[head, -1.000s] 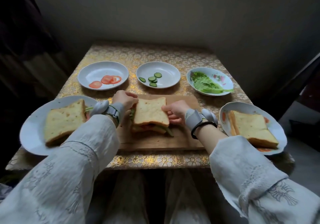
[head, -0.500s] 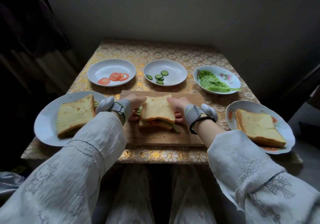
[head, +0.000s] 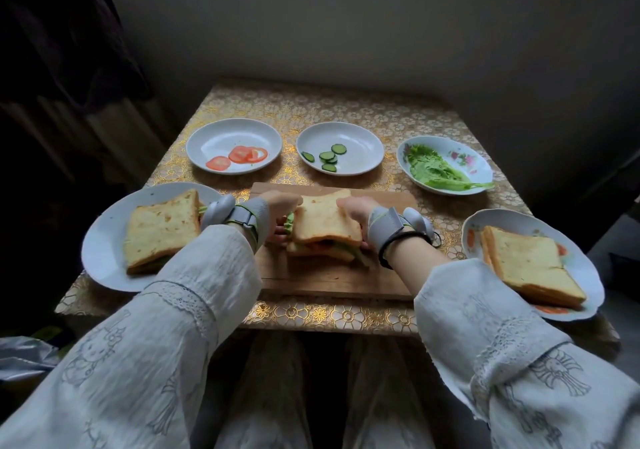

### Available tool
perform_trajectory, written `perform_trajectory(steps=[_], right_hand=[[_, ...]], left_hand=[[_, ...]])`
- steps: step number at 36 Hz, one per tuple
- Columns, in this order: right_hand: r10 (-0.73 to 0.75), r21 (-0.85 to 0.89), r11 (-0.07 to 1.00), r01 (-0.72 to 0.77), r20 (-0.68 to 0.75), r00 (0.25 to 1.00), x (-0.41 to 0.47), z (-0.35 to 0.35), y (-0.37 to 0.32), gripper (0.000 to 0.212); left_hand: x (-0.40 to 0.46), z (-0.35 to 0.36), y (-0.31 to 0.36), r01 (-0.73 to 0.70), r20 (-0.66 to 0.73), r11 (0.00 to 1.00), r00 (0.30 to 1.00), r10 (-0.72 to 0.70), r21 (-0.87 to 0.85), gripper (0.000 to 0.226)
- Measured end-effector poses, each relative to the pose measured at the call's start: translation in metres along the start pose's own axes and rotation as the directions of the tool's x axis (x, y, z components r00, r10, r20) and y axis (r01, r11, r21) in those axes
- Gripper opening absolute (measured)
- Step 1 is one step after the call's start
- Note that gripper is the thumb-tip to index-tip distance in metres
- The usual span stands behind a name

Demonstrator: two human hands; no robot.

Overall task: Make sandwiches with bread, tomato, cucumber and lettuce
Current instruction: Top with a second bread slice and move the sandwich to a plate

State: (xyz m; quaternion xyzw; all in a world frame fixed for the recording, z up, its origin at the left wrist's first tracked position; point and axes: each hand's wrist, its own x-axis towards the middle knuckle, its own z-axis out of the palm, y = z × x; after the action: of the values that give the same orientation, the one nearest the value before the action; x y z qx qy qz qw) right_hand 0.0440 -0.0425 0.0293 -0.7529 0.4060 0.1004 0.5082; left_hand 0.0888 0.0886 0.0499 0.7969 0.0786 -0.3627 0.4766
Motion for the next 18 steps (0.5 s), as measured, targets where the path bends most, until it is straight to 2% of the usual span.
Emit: perform_trajectory(steps=[5, 9, 18], right_hand=[[0.007, 0.016, 1.0, -0.007, -0.015, 1.0, 0.002, -0.001, 0.001, 0.054], [0.009, 0.075, 0.997, -0.007, -0.031, 0.999, 0.007, 0.004, 0.002, 0.059], [0.01, 0.148, 0.989, -0.003, -0.047, 0.999, 0.024, 0.015, 0.002, 0.065]], left_hand=[[-0.003, -0.001, 0.0, 0.027, 0.015, 0.999, 1.0, -0.027, -0.027, 0.019], [-0.001, -0.003, -0.001, 0.055, 0.024, 0.997, 0.998, -0.053, -0.057, 0.018], [0.003, -0.013, -0.003, 0.016, 0.015, 0.994, 1.0, -0.014, -0.107, 0.024]])
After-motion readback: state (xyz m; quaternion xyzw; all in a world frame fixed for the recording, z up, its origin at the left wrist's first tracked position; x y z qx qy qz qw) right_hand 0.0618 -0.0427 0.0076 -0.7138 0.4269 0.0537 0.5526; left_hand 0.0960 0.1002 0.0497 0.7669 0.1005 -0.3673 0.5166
